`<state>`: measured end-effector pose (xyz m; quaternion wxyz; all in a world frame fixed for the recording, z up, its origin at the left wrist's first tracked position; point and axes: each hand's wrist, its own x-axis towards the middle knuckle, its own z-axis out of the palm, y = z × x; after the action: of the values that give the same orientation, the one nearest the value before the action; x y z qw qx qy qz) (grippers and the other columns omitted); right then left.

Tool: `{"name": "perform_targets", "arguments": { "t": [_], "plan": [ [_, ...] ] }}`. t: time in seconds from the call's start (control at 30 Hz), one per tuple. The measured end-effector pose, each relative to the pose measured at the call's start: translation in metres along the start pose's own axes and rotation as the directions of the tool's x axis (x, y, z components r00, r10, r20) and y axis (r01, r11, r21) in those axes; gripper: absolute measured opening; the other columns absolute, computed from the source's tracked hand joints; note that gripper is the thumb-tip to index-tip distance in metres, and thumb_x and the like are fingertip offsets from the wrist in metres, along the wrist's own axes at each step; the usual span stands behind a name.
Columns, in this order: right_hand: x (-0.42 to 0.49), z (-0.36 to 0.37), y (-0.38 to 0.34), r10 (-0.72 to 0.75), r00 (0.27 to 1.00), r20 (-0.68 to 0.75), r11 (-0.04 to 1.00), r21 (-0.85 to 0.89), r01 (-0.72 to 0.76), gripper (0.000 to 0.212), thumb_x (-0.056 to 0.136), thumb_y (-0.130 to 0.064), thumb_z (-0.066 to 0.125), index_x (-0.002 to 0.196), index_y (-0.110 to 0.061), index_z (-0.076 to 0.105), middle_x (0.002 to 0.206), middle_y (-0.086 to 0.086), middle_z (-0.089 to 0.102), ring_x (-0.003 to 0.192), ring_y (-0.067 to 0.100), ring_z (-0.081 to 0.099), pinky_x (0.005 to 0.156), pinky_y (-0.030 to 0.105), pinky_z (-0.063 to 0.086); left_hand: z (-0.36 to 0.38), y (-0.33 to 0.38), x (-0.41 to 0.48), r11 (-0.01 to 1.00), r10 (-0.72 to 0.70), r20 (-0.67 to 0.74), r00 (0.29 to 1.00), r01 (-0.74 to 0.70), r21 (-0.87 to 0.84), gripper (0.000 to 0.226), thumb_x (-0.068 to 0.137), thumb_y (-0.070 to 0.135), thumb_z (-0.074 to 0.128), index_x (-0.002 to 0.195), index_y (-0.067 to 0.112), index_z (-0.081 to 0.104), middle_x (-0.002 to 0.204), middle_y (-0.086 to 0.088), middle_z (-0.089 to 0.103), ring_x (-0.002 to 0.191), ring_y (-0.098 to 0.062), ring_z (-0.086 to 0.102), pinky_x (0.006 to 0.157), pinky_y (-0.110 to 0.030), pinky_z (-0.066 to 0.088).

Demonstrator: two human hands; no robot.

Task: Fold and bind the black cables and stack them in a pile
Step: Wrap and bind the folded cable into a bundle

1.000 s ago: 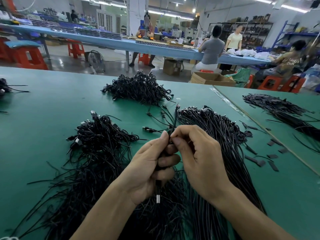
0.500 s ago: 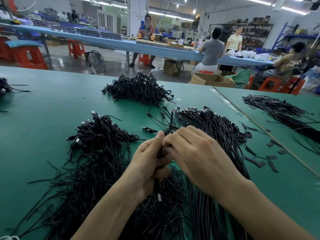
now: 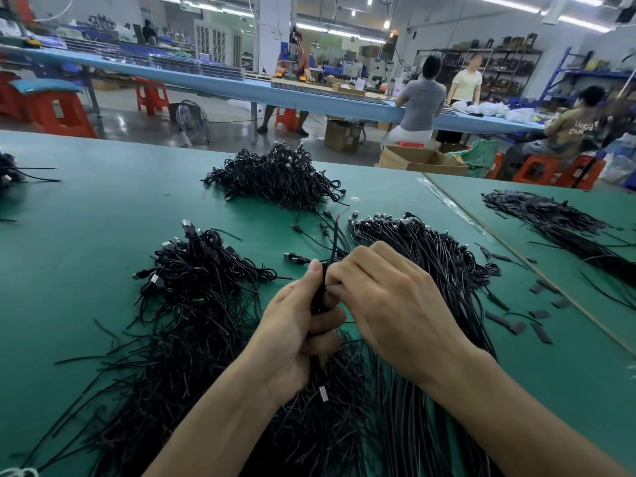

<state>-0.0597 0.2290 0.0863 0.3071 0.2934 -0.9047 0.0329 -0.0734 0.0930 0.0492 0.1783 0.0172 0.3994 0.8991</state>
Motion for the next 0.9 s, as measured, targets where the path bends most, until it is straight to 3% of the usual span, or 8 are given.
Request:
{"name": "perform_targets", "arguments": {
  "t": [0.13, 0.27, 0.33, 0.43, 0.5, 0.6, 0.77, 0.9],
  "plan": [
    [-0.004, 0.005, -0.010, 0.130, 0.992, 0.004, 0.982, 0.140, -0.129, 0.009, 0.097, -0.017, 0.059, 0.089, -0.016, 0.063, 0.088, -0.003, 0.059, 0.083, 0.019, 0.052, 0.073, 0.037, 0.051, 0.000, -0.005, 0.000, 0.996, 0.067, -0.015, 0.998, -0.068, -0.055, 0.034, 0.092, 0.044, 0.055, 0.077, 0.014, 0.055, 0.061, 0.003, 0.039, 0.040, -0.002, 0.027, 0.029, -0.014, 0.024],
    [-0.006, 0.010, -0.019, 0.339, 0.940, 0.051, 0.850, 0.412, -0.329, 0.009, 0.097, -0.019, 0.059, 0.089, -0.023, 0.060, 0.089, -0.014, 0.058, 0.090, 0.008, 0.054, 0.080, 0.024, 0.047, 0.001, -0.009, -0.002, 0.982, 0.174, -0.023, 0.985, -0.171, 0.081, 0.047, 0.086, 0.057, 0.055, 0.092, 0.013, 0.067, 0.057, 0.006, 0.050, 0.041, -0.002, 0.041, 0.035, -0.015, 0.032],
    [-0.005, 0.010, -0.024, 0.443, 0.891, 0.099, 0.709, 0.569, -0.416, 0.016, 0.097, -0.015, 0.061, 0.084, -0.025, 0.061, 0.087, -0.017, 0.064, 0.093, -0.002, 0.060, 0.078, 0.011, 0.044, 0.002, -0.009, -0.002, 0.956, 0.250, -0.034, 0.968, -0.242, 0.165, 0.056, 0.084, 0.063, 0.053, 0.098, 0.013, 0.073, 0.060, -0.009, 0.046, 0.045, -0.006, 0.039, 0.038, -0.017, 0.031],
    [-0.001, 0.011, -0.029, 0.507, 0.826, 0.246, 0.436, 0.753, -0.492, 0.021, 0.098, -0.010, 0.060, 0.079, -0.020, 0.063, 0.071, -0.014, 0.069, 0.066, -0.003, 0.065, 0.062, 0.009, 0.047, 0.004, -0.008, -0.003, 0.904, 0.375, 0.001, 0.927, -0.366, 0.221, 0.053, 0.083, 0.069, 0.058, 0.095, 0.020, 0.076, 0.070, -0.026, 0.040, 0.056, -0.021, 0.029, 0.048, -0.028, 0.027],
    [0.001, 0.014, -0.031, 0.517, 0.767, 0.379, 0.237, 0.798, -0.554, 0.018, 0.098, -0.012, 0.059, 0.082, -0.014, 0.066, 0.070, -0.009, 0.069, 0.065, 0.001, 0.065, 0.064, 0.018, 0.051, 0.004, -0.007, -0.003, 0.888, 0.405, 0.019, 0.914, -0.398, 0.232, 0.051, 0.079, 0.071, 0.056, 0.087, 0.024, 0.074, 0.082, -0.018, 0.057, 0.068, -0.027, 0.044, 0.061, -0.039, 0.037],
    [0.001, 0.012, -0.030, 0.489, 0.704, 0.515, 0.009, 0.804, -0.595, 0.015, 0.098, -0.011, 0.059, 0.086, -0.010, 0.068, 0.070, -0.009, 0.070, 0.069, 0.000, 0.065, 0.065, 0.014, 0.050, 0.002, -0.005, -0.001, 0.856, 0.433, 0.028, 0.901, -0.421, 0.299, 0.051, 0.084, 0.070, 0.048, 0.075, 0.025, 0.069, 0.075, 0.002, 0.062, 0.077, -0.023, 0.055, 0.072, -0.038, 0.044],
    [-0.003, 0.010, -0.026, 0.458, 0.693, 0.557, -0.111, 0.809, -0.577, 0.021, 0.096, -0.019, 0.061, 0.077, -0.011, 0.065, 0.057, -0.013, 0.062, 0.054, -0.006, 0.056, 0.052, 0.008, 0.043, -0.004, -0.007, 0.003, 0.743, 0.509, 0.203, 0.837, -0.546, 0.388, 0.033, 0.089, 0.043, 0.055, 0.063, 0.029, 0.069, 0.086, 0.007, 0.062, 0.088, -0.004, 0.057, 0.077, -0.017, 0.047],
    [-0.004, 0.010, -0.017, 0.528, 0.733, 0.429, 0.044, 0.848, -0.529, 0.013, 0.097, -0.008, 0.060, 0.089, -0.009, 0.070, 0.073, -0.007, 0.071, 0.073, 0.002, 0.066, 0.068, 0.015, 0.052, -0.009, -0.008, 0.002, 0.641, 0.537, 0.195, 0.821, -0.547, 0.539, 0.025, 0.075, 0.044, 0.062, 0.096, 0.036, 0.073, 0.120, 0.009, 0.061, 0.120, -0.006, 0.054, 0.098, -0.026, 0.045]
  ]
}}
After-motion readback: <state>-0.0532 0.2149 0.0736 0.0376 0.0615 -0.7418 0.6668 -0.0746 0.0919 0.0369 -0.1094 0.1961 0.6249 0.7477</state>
